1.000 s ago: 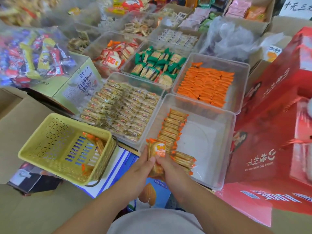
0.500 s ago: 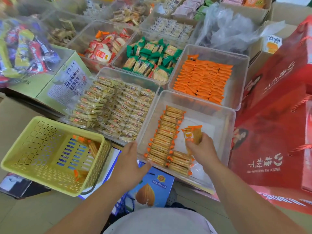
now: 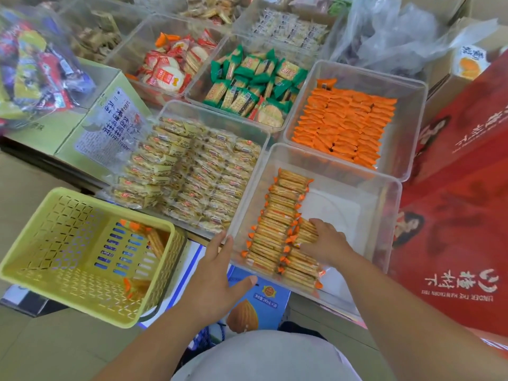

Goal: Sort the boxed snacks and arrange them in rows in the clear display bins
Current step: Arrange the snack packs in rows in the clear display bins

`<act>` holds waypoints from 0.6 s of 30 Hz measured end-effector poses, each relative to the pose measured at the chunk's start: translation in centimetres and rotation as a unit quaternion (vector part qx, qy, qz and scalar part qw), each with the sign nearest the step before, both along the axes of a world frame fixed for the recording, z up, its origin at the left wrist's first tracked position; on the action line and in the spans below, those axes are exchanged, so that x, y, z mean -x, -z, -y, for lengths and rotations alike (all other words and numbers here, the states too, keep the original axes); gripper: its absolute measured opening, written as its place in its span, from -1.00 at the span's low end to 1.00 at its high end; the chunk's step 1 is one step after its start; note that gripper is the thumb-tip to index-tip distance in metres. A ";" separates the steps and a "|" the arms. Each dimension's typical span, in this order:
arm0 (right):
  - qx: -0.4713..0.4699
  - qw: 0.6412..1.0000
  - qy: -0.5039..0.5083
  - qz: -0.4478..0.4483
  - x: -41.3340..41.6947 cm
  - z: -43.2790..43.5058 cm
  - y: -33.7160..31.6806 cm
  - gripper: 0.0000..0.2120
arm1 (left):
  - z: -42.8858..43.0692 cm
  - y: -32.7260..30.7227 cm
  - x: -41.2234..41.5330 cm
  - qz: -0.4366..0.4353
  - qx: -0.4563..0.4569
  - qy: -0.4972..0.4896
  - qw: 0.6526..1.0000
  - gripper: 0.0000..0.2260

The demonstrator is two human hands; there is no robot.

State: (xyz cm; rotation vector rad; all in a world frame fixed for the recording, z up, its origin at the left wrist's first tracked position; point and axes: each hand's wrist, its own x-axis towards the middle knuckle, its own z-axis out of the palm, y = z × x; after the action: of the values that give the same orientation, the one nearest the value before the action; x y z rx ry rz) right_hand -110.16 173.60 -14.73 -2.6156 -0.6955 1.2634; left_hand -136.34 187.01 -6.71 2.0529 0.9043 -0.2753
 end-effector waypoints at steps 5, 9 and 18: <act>0.035 0.998 0.011 0.048 0.1 1.0 0.4 -0.29 | 0.1 0.3 0.1 -0.012 -0.049 0.008 0.999 -0.12; 0.018 0.999 0.049 -0.002 1.0 1.4 0.6 -0.22 | 0.4 0.6 -0.1 -0.055 -0.165 0.017 0.985 -0.17; 0.002 0.978 0.174 -0.112 2.2 0.1 0.3 -0.16 | 0.6 1.1 0.4 -0.063 -0.023 -0.007 0.998 -0.07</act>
State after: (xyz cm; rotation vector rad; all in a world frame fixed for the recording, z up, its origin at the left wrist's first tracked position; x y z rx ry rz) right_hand -112.37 173.52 -15.06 -2.4033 -0.1858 1.4094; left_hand -136.77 186.39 -7.84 2.0884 1.0096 -0.3820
